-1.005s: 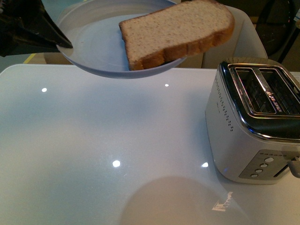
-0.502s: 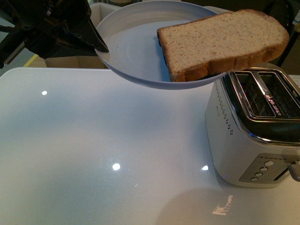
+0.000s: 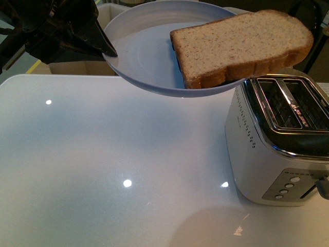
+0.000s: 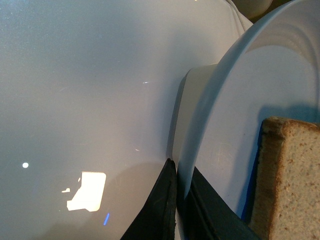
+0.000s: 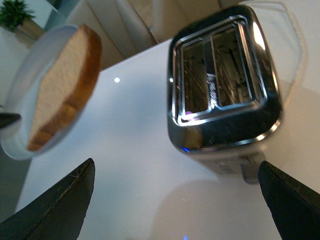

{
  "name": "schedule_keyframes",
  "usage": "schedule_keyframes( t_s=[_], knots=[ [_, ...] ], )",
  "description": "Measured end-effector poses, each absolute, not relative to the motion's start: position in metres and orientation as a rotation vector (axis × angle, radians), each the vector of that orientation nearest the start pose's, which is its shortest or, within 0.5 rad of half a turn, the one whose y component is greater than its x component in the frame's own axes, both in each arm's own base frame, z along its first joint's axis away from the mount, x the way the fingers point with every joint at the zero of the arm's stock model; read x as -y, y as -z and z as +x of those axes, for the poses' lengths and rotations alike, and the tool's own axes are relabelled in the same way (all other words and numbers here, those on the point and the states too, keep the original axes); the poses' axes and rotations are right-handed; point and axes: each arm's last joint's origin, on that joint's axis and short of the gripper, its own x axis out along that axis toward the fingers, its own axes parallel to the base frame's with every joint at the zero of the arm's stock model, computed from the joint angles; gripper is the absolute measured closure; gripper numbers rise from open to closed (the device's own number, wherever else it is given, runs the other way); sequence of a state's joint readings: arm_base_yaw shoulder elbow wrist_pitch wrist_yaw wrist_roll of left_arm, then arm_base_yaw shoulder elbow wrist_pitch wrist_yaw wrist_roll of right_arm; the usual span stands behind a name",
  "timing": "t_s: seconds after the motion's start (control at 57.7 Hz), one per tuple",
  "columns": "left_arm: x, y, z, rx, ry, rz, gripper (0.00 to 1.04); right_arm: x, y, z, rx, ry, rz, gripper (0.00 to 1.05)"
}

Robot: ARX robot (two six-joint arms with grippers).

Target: Left arm holds plate, right arm toasts bread

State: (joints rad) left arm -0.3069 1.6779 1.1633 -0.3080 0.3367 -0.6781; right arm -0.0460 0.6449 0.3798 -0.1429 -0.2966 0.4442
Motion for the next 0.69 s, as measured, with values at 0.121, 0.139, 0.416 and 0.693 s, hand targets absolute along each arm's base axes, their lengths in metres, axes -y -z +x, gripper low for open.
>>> schedule_keyframes(
  t_s=[0.121, 0.139, 0.416, 0.693],
  knots=[
    [0.117, -0.228, 0.336, -1.009, 0.3, -0.629, 1.02, -0.012, -0.236, 0.175, -0.433, -0.207, 0.586, 0.09],
    [0.117, -0.228, 0.336, -1.009, 0.3, -0.628, 1.02, -0.014, -0.238, 0.179, -0.434, -0.215, 0.6, 0.09],
    [0.117, -0.228, 0.336, -1.009, 0.3, -0.628, 1.02, -0.052, -0.244, 0.236, -0.506, -0.271, 0.726, 0.09],
    [0.117, -0.228, 0.336, -1.009, 0.3, -0.628, 1.02, -0.071, -0.231, 0.259, -0.587, -0.268, 0.785, 0.09]
  ],
)
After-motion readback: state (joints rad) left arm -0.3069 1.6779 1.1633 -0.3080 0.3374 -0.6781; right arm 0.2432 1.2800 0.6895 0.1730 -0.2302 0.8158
